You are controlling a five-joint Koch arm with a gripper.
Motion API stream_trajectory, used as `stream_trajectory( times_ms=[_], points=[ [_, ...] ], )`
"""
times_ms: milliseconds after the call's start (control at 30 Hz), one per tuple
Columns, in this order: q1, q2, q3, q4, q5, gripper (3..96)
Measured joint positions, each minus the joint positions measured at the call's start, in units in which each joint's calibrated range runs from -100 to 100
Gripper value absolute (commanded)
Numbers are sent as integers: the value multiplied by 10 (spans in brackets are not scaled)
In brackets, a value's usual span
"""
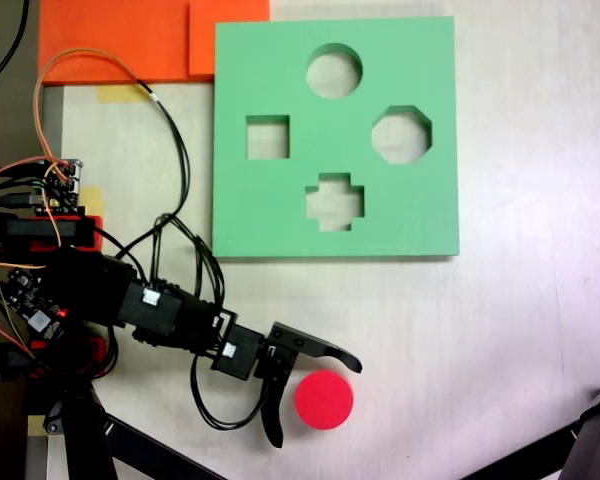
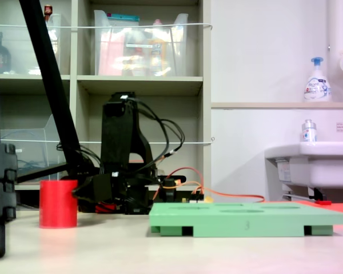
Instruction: Put the cylinder block into the corresponding hole
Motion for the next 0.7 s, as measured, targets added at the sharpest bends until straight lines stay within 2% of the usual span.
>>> stream_trajectory(
  times_ms=[167, 333, 700],
  points=[
    [-2, 0, 4, 0, 0, 852],
    [-7, 15, 4, 0, 0, 849],
    [-21, 64, 37, 0, 0, 758]
  ],
)
